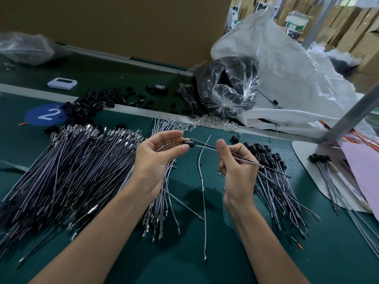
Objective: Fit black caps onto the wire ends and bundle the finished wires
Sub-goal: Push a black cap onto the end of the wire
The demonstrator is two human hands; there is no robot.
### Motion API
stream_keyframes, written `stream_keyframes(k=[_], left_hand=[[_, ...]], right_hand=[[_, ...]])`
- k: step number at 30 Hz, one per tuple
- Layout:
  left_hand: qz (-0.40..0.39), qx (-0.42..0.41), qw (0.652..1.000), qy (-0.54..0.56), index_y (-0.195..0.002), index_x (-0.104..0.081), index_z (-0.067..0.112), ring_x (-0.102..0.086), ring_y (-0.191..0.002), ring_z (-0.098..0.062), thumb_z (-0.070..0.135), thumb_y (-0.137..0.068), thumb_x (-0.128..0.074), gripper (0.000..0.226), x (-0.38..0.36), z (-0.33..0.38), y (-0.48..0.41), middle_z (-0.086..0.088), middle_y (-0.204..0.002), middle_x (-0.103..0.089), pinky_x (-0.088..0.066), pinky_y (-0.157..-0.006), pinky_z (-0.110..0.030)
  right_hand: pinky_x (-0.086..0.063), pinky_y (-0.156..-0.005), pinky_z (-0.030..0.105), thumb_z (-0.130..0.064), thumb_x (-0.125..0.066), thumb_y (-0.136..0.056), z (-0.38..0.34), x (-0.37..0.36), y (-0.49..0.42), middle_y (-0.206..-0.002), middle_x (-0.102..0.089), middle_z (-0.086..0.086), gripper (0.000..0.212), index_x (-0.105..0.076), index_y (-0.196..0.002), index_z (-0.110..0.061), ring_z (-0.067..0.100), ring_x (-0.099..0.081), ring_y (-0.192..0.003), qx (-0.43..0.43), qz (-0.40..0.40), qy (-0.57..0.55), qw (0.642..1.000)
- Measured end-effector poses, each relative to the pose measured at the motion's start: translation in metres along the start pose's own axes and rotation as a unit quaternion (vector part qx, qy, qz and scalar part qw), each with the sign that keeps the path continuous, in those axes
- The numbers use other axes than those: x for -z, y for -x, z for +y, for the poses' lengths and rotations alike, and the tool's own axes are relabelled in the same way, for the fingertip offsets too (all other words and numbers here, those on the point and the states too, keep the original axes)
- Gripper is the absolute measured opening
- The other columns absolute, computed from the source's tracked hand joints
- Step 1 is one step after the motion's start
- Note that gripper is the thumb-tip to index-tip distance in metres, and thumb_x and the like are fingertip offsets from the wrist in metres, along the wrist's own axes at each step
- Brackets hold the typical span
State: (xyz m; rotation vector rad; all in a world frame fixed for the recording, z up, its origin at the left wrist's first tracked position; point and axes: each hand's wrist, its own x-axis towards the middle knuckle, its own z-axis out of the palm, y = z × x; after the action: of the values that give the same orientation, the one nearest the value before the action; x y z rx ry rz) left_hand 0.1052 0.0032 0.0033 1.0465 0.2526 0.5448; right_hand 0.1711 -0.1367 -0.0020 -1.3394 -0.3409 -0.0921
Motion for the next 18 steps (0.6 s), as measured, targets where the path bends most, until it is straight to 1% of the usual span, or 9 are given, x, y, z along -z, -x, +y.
stream_keyframes(k=[5, 9, 12, 18], left_hand=[[-0.019, -0.011, 0.999, -0.03, -0.087, -0.073, 0.015, -0.069, -0.078, -0.011, 0.006, -0.052, -0.079, 0.036, -0.0036, -0.001, 0.0013, 0.001, -0.08, -0.073, -0.053, -0.073, -0.016], [-0.025, -0.019, 0.999, -0.045, -0.087, -0.074, 0.015, -0.07, -0.08, -0.01, 0.007, -0.053, -0.08, 0.035, -0.005, -0.0025, 0.002, 0.001, -0.081, -0.074, -0.052, -0.074, -0.015], [-0.021, -0.017, 0.999, -0.043, -0.087, -0.074, 0.015, -0.07, -0.08, -0.01, 0.008, -0.053, -0.08, 0.036, -0.0054, -0.003, 0.0024, 0.002, -0.081, -0.074, -0.052, -0.073, -0.015], [-0.003, -0.009, 1.0, -0.016, -0.089, -0.073, 0.013, -0.07, -0.079, -0.011, 0.005, -0.054, -0.079, 0.036, -0.0034, -0.0006, 0.0012, 0.002, -0.079, -0.074, -0.054, -0.074, -0.016]], right_hand=[[-0.033, -0.049, 0.018, -0.037, -0.076, -0.075, 0.0014, -0.0018, 0.0011, -0.05, -0.048, -0.006, 0.031, -0.058, -0.065, -0.014, 0.008, -0.038, -0.047, 0.01, -0.026, 0.014, 1.0], [-0.034, -0.049, 0.016, -0.035, -0.077, -0.076, 0.0021, -0.0031, 0.0019, -0.052, -0.05, -0.008, 0.03, -0.058, -0.065, -0.015, 0.006, -0.039, -0.047, 0.027, -0.036, 0.02, 0.999], [-0.034, -0.049, 0.016, -0.034, -0.076, -0.076, 0.0017, -0.0025, 0.0023, -0.051, -0.048, -0.007, 0.029, -0.056, -0.065, -0.016, 0.006, -0.038, -0.047, 0.029, -0.019, 0.011, 0.999], [-0.034, -0.049, 0.021, -0.034, -0.076, -0.077, -0.0006, -0.0004, 0.0007, -0.052, -0.047, -0.005, 0.031, -0.055, -0.065, -0.014, 0.008, -0.039, -0.049, 0.025, 0.012, 0.022, 0.999]])
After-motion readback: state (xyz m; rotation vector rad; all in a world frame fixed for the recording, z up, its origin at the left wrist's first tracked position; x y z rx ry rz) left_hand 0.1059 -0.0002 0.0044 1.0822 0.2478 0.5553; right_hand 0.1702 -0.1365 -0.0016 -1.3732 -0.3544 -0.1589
